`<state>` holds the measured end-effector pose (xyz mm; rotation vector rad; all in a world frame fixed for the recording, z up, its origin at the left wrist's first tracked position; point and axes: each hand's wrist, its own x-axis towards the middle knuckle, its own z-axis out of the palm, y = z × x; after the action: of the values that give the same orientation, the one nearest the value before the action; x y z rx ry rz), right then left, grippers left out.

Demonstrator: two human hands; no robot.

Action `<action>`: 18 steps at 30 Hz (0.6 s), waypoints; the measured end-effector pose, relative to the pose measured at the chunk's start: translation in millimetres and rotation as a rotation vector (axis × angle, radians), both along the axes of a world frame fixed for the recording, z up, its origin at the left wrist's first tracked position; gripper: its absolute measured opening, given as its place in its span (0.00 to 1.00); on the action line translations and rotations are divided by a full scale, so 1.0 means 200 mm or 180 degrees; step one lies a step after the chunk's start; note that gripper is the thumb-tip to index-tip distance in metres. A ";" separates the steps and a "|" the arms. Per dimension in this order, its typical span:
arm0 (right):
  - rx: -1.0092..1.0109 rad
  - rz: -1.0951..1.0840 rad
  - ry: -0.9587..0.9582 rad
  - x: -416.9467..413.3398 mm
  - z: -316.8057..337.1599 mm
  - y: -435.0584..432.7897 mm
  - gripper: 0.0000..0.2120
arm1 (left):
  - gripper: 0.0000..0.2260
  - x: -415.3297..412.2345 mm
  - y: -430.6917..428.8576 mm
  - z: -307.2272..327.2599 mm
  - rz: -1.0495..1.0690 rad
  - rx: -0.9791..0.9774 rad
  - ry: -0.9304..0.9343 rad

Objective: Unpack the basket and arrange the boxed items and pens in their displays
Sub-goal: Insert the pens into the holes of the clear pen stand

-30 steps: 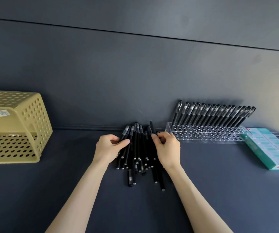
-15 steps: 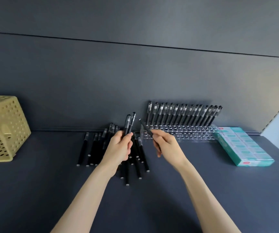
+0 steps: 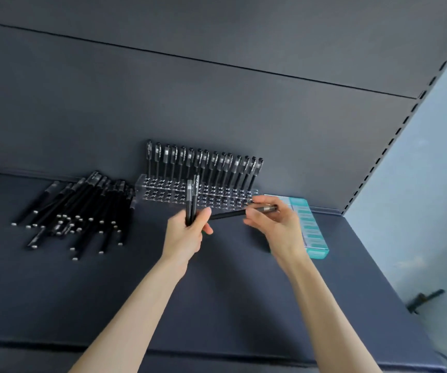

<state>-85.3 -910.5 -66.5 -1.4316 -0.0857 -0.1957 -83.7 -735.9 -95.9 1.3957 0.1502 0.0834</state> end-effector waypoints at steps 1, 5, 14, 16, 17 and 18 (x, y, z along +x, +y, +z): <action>0.0138 -0.0091 -0.0076 0.01 0.01 -0.02 0.09 | 0.12 0.00 -0.04 0.00 -0.0050 0.0029 0.0003; 0.0077 -0.0583 -0.0458 0.06 0.04 -0.09 0.13 | 0.12 0.03 -0.19 -0.02 -0.0299 0.0154 -0.0004; -0.1658 -0.1692 -0.1147 0.37 0.16 -0.23 0.18 | 0.10 0.12 -0.27 -0.10 -0.0014 0.0596 -0.0555; -0.1795 -0.1666 -0.1154 0.43 0.16 -0.23 0.18 | 0.10 0.12 -0.27 -0.11 -0.0066 0.0596 -0.0604; -0.1851 -0.1639 -0.1134 0.45 0.16 -0.23 0.18 | 0.10 0.13 -0.27 -0.12 -0.0061 0.0567 -0.0595; -0.1900 -0.1599 -0.1104 0.47 0.15 -0.23 0.18 | 0.10 0.13 -0.26 -0.12 -0.0037 0.0533 -0.0575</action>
<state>9.7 -956.5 -35.6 -1.9840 -0.0690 -0.8914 -57.0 -788.5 -119.8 1.5480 -0.0158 0.2156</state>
